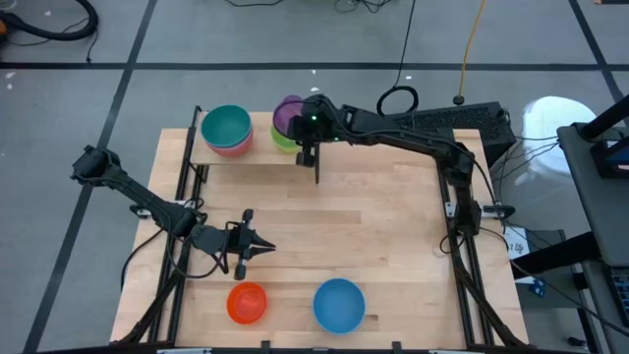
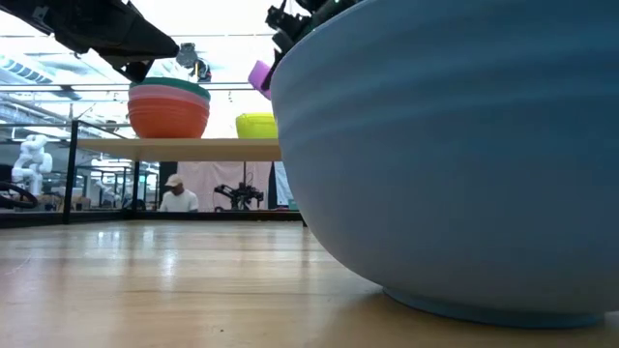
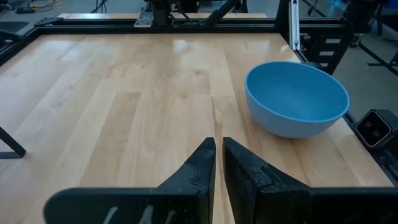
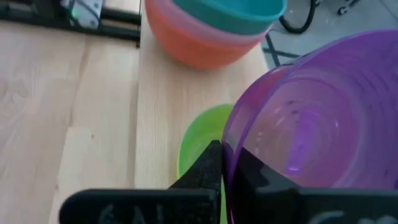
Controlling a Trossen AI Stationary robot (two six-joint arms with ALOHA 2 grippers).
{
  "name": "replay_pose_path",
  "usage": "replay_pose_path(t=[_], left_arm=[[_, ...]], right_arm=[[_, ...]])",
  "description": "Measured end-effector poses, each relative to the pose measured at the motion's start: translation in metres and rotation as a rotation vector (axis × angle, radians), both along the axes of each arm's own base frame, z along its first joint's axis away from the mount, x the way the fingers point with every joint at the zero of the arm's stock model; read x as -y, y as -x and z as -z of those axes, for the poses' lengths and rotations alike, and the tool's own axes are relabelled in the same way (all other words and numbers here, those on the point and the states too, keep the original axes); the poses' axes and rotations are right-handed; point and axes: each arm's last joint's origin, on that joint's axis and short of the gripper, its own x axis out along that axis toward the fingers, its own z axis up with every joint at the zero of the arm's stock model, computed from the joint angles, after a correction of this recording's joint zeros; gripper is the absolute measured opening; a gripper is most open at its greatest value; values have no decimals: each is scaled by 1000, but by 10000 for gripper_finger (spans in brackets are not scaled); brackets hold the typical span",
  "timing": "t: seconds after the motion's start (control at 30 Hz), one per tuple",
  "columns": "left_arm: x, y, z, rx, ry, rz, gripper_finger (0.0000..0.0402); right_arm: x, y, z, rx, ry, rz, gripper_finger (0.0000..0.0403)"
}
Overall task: Place and stack bowls onto a shelf
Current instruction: Stack the purple bowl into the green bowl on the shelf
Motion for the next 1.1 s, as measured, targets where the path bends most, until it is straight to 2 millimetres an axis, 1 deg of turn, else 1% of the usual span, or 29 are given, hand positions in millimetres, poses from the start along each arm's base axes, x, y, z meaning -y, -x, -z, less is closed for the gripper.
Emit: replay_pose_path(t=[0.17, 0.33, 1.1], left_arm=[[0, 0, 0, -2, 0, -1, 35], [0, 0, 1, -6, -2, -1, 35], [0, 0, 1, -14, 5, -5, 35]], right_arm=[[3, -2, 10, -30, 5, -6, 0], [3, -2, 15, -55, 11, -14, 6], [3, 0, 17, -78, 19, 1, 9]])
